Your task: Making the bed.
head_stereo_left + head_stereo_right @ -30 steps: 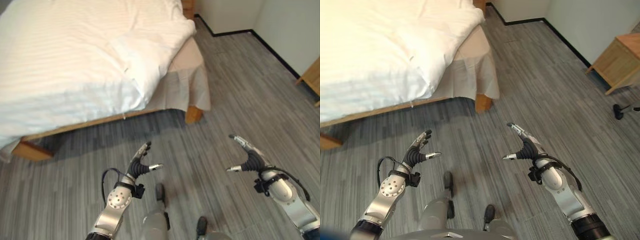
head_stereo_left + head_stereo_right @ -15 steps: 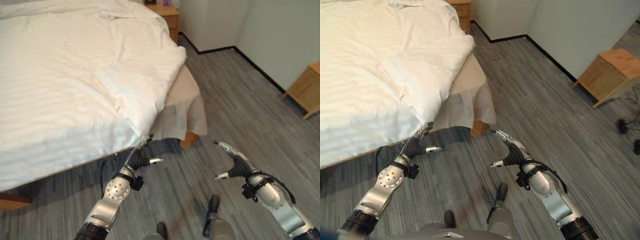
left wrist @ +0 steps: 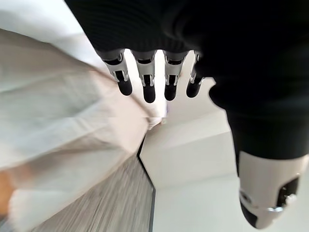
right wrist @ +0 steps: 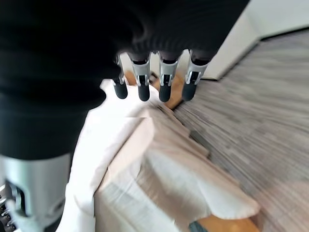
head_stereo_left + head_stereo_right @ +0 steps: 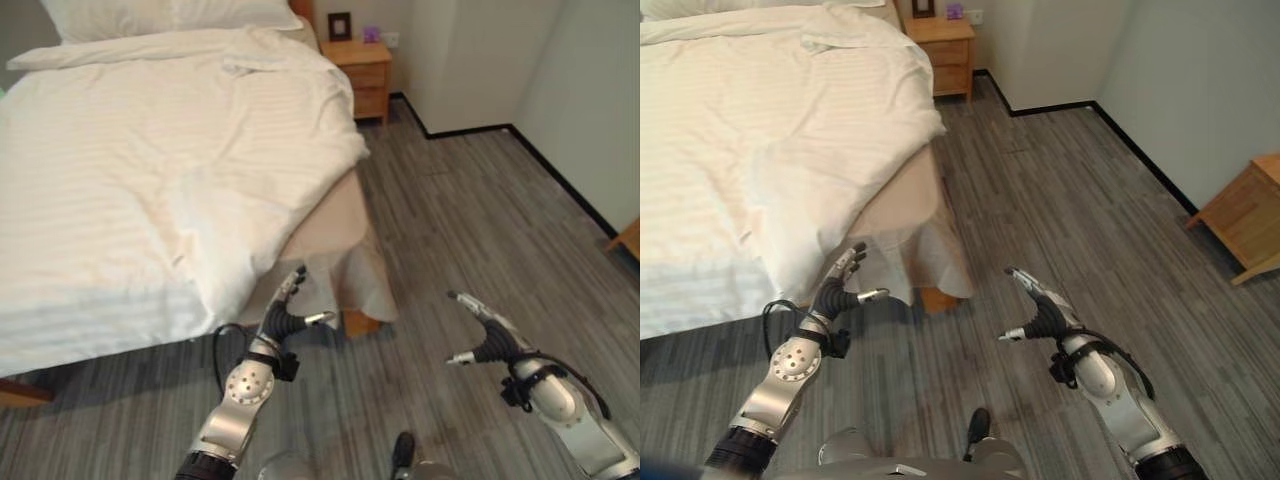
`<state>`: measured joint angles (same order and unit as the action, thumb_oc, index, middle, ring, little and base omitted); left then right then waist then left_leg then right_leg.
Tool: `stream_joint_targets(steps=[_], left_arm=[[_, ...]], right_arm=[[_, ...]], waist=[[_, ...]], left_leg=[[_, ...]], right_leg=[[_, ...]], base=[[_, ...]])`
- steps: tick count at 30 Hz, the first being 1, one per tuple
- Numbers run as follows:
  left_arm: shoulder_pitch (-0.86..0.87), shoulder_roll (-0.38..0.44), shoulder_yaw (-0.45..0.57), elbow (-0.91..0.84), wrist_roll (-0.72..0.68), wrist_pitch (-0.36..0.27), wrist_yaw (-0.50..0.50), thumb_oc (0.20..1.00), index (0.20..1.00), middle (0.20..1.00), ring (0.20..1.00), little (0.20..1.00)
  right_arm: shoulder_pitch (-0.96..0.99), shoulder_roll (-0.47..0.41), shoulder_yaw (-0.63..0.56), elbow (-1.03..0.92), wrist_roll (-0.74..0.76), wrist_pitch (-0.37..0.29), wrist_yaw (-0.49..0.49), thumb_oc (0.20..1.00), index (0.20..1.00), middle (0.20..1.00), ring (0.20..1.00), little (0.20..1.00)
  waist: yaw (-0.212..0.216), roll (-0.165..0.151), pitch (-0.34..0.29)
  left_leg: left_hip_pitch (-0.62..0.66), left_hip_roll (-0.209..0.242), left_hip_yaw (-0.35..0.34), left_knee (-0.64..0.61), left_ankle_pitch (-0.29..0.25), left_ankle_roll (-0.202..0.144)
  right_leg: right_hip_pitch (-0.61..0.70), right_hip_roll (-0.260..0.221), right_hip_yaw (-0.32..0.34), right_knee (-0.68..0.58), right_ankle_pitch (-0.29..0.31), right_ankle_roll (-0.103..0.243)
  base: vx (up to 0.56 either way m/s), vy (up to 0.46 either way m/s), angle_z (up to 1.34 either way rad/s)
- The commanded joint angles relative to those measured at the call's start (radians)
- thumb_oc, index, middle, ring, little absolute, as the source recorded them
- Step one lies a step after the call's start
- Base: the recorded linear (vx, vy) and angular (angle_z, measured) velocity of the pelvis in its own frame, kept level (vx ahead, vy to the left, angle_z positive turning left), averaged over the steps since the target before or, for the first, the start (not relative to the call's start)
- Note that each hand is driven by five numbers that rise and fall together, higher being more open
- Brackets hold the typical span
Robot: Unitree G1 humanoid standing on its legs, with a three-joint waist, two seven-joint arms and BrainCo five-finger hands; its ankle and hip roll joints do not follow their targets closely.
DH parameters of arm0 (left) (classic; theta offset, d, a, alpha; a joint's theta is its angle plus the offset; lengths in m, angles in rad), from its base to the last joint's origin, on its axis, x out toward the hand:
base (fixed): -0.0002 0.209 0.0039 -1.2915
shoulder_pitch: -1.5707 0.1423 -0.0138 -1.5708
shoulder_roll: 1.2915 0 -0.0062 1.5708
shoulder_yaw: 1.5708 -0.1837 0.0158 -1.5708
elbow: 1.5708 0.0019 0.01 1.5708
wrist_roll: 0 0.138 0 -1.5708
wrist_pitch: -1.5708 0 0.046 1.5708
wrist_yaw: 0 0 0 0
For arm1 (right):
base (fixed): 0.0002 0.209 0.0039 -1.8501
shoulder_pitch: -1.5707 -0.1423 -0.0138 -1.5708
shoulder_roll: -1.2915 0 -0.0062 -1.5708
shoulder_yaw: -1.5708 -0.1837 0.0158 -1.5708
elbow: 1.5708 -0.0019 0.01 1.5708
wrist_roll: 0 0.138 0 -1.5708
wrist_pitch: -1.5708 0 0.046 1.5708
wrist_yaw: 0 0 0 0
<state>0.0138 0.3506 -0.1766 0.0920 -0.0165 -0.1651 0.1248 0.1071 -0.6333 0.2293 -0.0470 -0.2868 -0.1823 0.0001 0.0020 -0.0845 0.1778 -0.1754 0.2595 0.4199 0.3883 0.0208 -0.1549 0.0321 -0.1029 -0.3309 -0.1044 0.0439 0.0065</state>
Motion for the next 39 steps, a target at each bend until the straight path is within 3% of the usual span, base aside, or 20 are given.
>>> stream_joint_targets(steps=[1,2,3,4,5,7,8,9,10,11,13,15,17,18,20,24,30,33,38,39], left_arm=[[-0.008,0.028,0.059,-0.076,0.03,-0.061,0.046,1.0,1.0,1.0,1.0,1.0],[0.0,0.03,0.06,-0.076,0.028,-0.058,0.055,1.0,1.0,1.0,1.0,1.0],[0.003,0.029,0.061,-0.078,0.028,-0.056,0.055,1.0,1.0,1.0,1.0,1.0],[0.023,0.029,0.065,-0.084,0.03,-0.05,0.046,1.0,1.0,1.0,1.0,1.0],[0.044,0.031,0.069,-0.086,0.029,-0.044,0.04,1.0,1.0,1.0,1.0,1.0],[0.05,0.043,0.063,-0.077,0.039,-0.032,0.024,1.0,1.0,1.0,1.0,1.0],[0.052,0.05,0.063,-0.071,0.042,-0.027,0.026,1.0,1.0,1.0,1.0,1.0],[0.04,0.073,0.062,-0.066,0.055,-0.016,0.029,1.0,1.0,1.0,1.0,1.0],[0.03,0.08,0.064,-0.069,0.058,-0.016,0.034,1.0,1.0,1.0,1.0,1.0],[0.019,0.086,0.07,-0.083,0.053,-0.02,0.04,1.0,1.0,1.0,1.0,1.0],[0.019,0.092,0.076,-0.091,0.047,-0.026,0.045,1.0,1.0,1.0,1.0,1.0],[0.012,0.099,0.084,-0.087,0.048,-0.033,0.055,1.0,1.0,1.0,1.0,1.0],[0.009,0.105,0.094,-0.078,0.046,-0.04,0.06,1.0,1.0,1.0,1.0,1.0],[0.008,0.106,0.096,-0.075,0.046,-0.041,0.061,1.0,1.0,1.0,1.0,1.0],[0.009,0.113,0.102,-0.076,0.049,-0.045,0.056,1.0,1.0,1.0,1.0,1.0],[0.014,0.104,0.12,-0.095,0.063,-0.045,0.06,1.0,1.0,1.0,1.0,1.0],[-0.108,0.12,0.142,-0.106,0.12,-0.054,0.132,1.0,1.0,1.0,1.0,1.0],[-0.276,0.177,0.154,-0.047,0.207,-0.028,0.236,1.0,1.0,1.0,1.0,1.0],[-0.361,0.214,0.164,0.01,0.305,0.009,0.301,1.0,1.0,1.0,1.0,1.0],[-0.385,0.225,0.154,0.05,0.335,0.023,0.316,1.0,1.0,1.0,1.0,1.0]], right_arm=[[-0.019,-0.042,-0.046,-0.053,-0.031,-0.029,-0.025,1.0,1.0,1.0,1.0,1.0],[-0.025,-0.036,-0.056,-0.043,-0.031,-0.024,-0.038,1.0,1.0,1.0,1.0,1.0],[-0.026,-0.037,-0.053,-0.04,-0.031,-0.024,-0.04,1.0,1.0,1.0,1.0,1.0],[-0.027,-0.031,-0.055,-0.037,-0.031,-0.02,-0.037,1.0,1.0,1.0,1.0,1.0],[-0.025,-0.001,-0.048,-0.026,-0.029,-0.012,-0.032,1.0,1.0,1.0,1.0,1.0],[-0.012,0.046,-0.045,-0.023,-0.013,-0.017,-0.022,1.0,1.0,1.0,1.0,1.0],[-0.012,0.056,-0.039,-0.025,-0.01,-0.016,-0.016,1.0,1.0,1.0,1.0,1.0],[-0.013,0.074,-0.028,-0.019,-0.015,-0.012,-0.008,1.0,1.0,1.0,1.0,1.0],[-0.015,0.079,-0.025,-0.022,-0.015,-0.012,-0.007,1.0,1.0,1.0,1.0,1.0],[-0.006,0.084,-0.027,-0.029,-0.012,-0.011,-0.007,1.0,1.0,1.0,1.0,1.0],[0.0,0.085,-0.027,-0.034,0.001,-0.013,-0.007,1.0,1.0,1.0,1.0,1.0],[0.003,0.085,-0.029,-0.034,0.01,-0.014,-0.013,1.0,1.0,1.0,1.0,1.0],[0.009,0.088,-0.031,-0.035,0.011,-0.011,-0.014,1.0,1.0,1.0,1.0,1.0],[0.014,0.094,-0.035,-0.04,0.008,-0.01,-0.013,1.0,1.0,1.0,1.0,1.0],[0.037,0.102,-0.037,-0.054,0.011,-0.009,-0.006,1.0,1.0,1.0,1.0,1.0],[0.062,0.114,-0.028,-0.074,0.002,-0.005,0.009,1.0,1.0,1.0,1.0,1.0],[0.08,0.098,-0.003,-0.099,0.027,-0.019,0.038,1.0,1.0,1.0,1.0,1.0],[0.092,0.058,0.011,-0.128,0.043,-0.036,0.055,1.0,1.0,1.0,1.0,1.0],[0.122,0.021,0.001,-0.135,0.04,-0.044,0.071,1.0,1.0,1.0,1.0,1.0],[0.129,0.011,-0.003,-0.14,0.041,-0.047,0.076,1.0,1.0,1.0,1.0,1.0]], waist=[[-0.004,0.039,-0.004],[-0.021,0.052,-0.015],[-0.02,0.052,-0.016],[-0.025,0.059,-0.029],[-0.012,0.052,-0.041],[-0.022,0.04,-0.042],[-0.027,0.029,-0.039],[-0.046,0.02,-0.02],[-0.051,0.013,-0.014],[-0.059,0.007,-0.01],[-0.067,0.005,-0.011],[-0.069,-0.001,-0.018],[-0.075,-0.012,-0.024],[-0.08,-0.018,-0.027],[-0.086,-0.024,-0.033],[-0.086,-0.029,-0.055],[-0.113,0.003,-0.084],[-0.148,0.031,-0.095],[-0.179,0.064,-0.107],[-0.192,0.066,-0.103]], left_leg=[[0.075,-0.074,0.062,-0.175,-0.054,0.083],[0.076,-0.04,0.208,-0.241,-0.007,0.08],[0.088,-0.044,0.21,-0.264,0.003,0.074],[0.139,-0.069,0.232,-0.338,0.002,0.091],[0.161,-0.12,0.163,-0.385,-0.001,0.109],[0.244,-0.158,0.152,-0.469,-0.026,0.15],[0.261,-0.175,0.138,-0.473,-0.049,0.168],[0.284,-0.171,0.113,-0.476,-0.068,0.179],[0.287,-0.172,0.102,-0.476,-0.075,0.184],[0.297,-0.171,0.076,-0.476,-0.085,0.178],[0.295,-0.166,0.047,-0.476,-0.089,0.167],[0.293,-0.162,0.015,-0.476,-0.096,0.151],[0.284,-0.158,0.009,-0.476,-0.078,0.143],[0.285,-0.157,-0.009,-0.476,-0.083,0.137],[0.295,-0.153,-0.021,-0.476,-0.091,0.131],[0.33,-0.151,-0.005,-0.476,-0.1,0.128],[0.365,-0.143,0.029,-0.476,-0.093,0.114],[0.375,-0.128,0.064,-0.476,-0.083,0.1],[0.388,-0.117,0.062,-0.476,-0.096,0.082],[0.382,-0.114,0.082,-0.476,-0.074,0.082]], right_leg=[[0.075,-0.093,-0.003,0.017,-0.09,0.118],[0.097,-0.072,-0.046,0.017,-0.106,0.116],[0.1,-0.069,-0.043,0.017,-0.11,0.115],[0.114,-0.065,-0.063,0.019,-0.105,0.122],[0.129,-0.073,-0.096,0.065,-0.092,0.133],[0.085,-0.117,-0.126,0.281,-0.047,0.192],[0.058,-0.153,-0.116,0.374,-0.024,0.226],[-0.014,-0.182,-0.073,0.544,0.038,0.25],[-0.056,-0.187,-0.039,0.592,0.035,0.253],[-0.084,-0.181,-0.005,0.556,0.005,0.241],[-0.08,-0.174,-0.002,0.457,-0.025,0.217],[-0.08,-0.167,0.021,0.292,-0.046,0.196],[-0.069,-0.155,0.049,0.157,0.007,0.189],[-0.075,-0.154,0.095,0.127,0.031,0.197],[-0.075,-0.155,0.141,0.092,0.062,0.203],[-0.047,-0.16,0.109,0.059,0.105,0.215],[-0.006,-0.132,0.108,0.017,0.053,0.2],[-0.016,-0.113,0.134,0.017,0.039,0.197],[-0.008,-0.101,0.153,0.017,0.014,0.2],[-0.016,-0.096,0.149,0.017,0.027,0.189]], base=[[0.14,0.04,0.08],[0.15,0.015,0.13],[0.17,0.075,0.68],[0.25,0.104,0.94],[0.37,0.213,0.78],[0.34,0.241,0.74],[0.29,0.205,1.62],[0.26,0.15,1.54],[0.3,0.059,1.37],[0.22,-0.011,1.42],[0.19,-0.069,1.3],[0.16,-0.128,0.98],[0.08,-0.171,0.94],[0.07,-0.172,0.8],[0.13,-0.129,0.59],[0.12,-0.119,-0.18],[0.09,-0.086,-0.33],[0.07,-0.087,-0.38],[0.09,-0.074,-0.22],[0.17,-0.044,-0.14]])
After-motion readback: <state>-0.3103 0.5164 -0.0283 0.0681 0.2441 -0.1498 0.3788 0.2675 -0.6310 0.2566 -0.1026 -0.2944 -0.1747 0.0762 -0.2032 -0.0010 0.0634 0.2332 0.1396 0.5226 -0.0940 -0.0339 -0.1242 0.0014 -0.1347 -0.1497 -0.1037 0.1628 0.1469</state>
